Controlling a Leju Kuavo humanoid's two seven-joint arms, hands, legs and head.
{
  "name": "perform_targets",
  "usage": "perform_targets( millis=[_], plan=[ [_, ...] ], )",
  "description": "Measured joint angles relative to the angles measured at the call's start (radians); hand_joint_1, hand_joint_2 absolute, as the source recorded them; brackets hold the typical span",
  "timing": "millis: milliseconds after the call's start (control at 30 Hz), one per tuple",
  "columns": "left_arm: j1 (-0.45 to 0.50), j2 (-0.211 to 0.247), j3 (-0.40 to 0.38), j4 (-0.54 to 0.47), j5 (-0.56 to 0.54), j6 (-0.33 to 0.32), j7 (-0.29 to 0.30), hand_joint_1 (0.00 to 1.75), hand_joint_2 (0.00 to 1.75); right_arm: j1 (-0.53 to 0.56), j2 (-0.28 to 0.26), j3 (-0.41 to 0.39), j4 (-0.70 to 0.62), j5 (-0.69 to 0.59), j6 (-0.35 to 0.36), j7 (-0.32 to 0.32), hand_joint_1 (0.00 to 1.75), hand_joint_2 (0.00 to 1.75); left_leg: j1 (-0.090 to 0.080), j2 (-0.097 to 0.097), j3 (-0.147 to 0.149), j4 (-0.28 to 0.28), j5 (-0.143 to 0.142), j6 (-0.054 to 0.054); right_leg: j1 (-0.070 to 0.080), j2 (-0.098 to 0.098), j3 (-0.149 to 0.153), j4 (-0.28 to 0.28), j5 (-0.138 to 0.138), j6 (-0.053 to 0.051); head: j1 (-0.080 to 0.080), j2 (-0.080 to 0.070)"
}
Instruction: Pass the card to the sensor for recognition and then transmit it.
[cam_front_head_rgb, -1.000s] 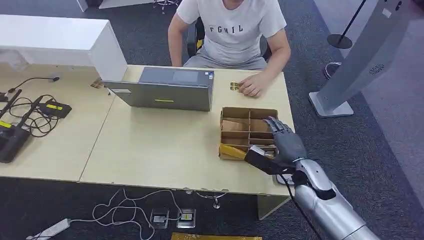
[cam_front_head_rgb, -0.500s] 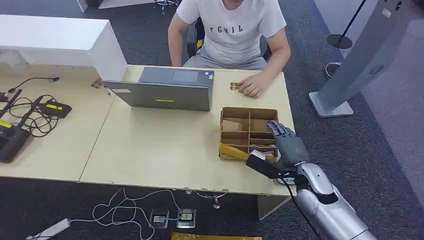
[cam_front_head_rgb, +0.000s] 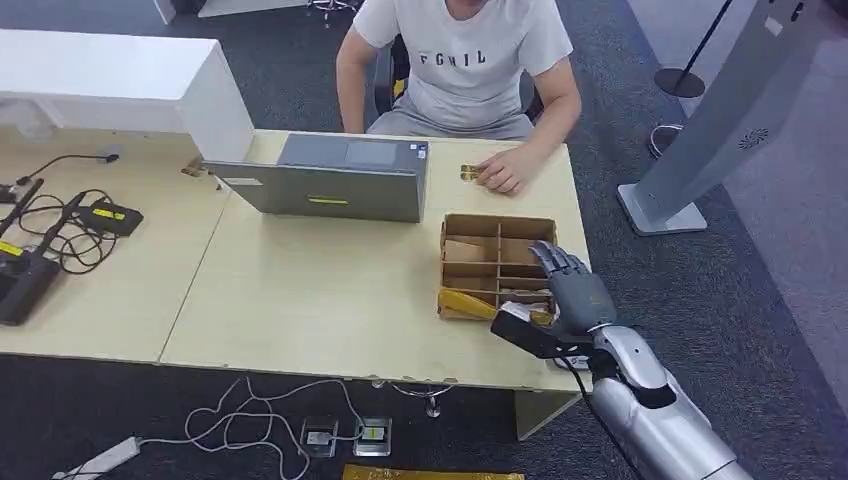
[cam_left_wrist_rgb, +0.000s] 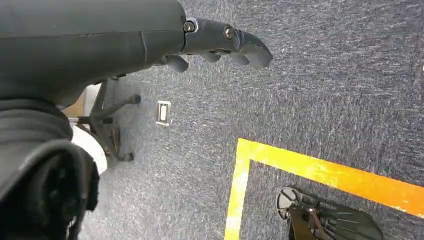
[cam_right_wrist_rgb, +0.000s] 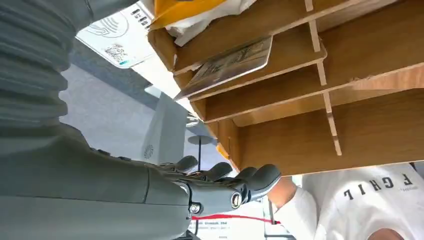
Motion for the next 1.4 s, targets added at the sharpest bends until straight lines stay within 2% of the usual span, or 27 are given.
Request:
perform_targets(
  millis=[967, 1000, 1033, 1400],
  plan=[
    [0.000, 0.000, 0.000, 0.000, -0.007, 0.000, 0.001, 0.00, 0.00, 0.016, 0.008, 0.000, -0.024, -0.002, 0.027, 0.011, 0.00, 1.75, 0.000, 0.000, 0.000, 0.000, 0.000, 0.000, 0.000, 0.000, 0.000, 0.000, 0.000, 0.000, 0.000, 0.000],
    [0.000, 0.000, 0.000, 0.000, -0.007, 0.000, 0.001, 0.00, 0.00, 0.016, 0.008, 0.000, -0.024, -0.002, 0.029, 0.011, 1.29, 1.75, 0.000, 0.000, 0.000, 0.000, 0.000, 0.000, 0.000, 0.000, 0.000, 0.000, 0.000, 0.000, 0.000, 0.000],
    [0.000, 0.000, 0.000, 0.000, -0.008, 0.000, 0.001, 0.00, 0.00, 0.017, 0.008, 0.000, -0.024, -0.002, 0.031, 0.012, 1.75, 1.75, 0.000, 0.000, 0.000, 0.000, 0.000, 0.000, 0.000, 0.000, 0.000, 0.000, 0.000, 0.000, 0.000, 0.000],
    [0.000, 0.000, 0.000, 0.000, -0.009, 0.000, 0.001, 0.00, 0.00, 0.023, 0.008, 0.000, -0.037, -0.005, 0.039, 0.014, 1.75, 1.75, 0.000, 0.000, 0.000, 0.000, 0.000, 0.000, 0.000, 0.000, 0.000, 0.000, 0.000, 0.000, 0.000, 0.000]
  ],
)
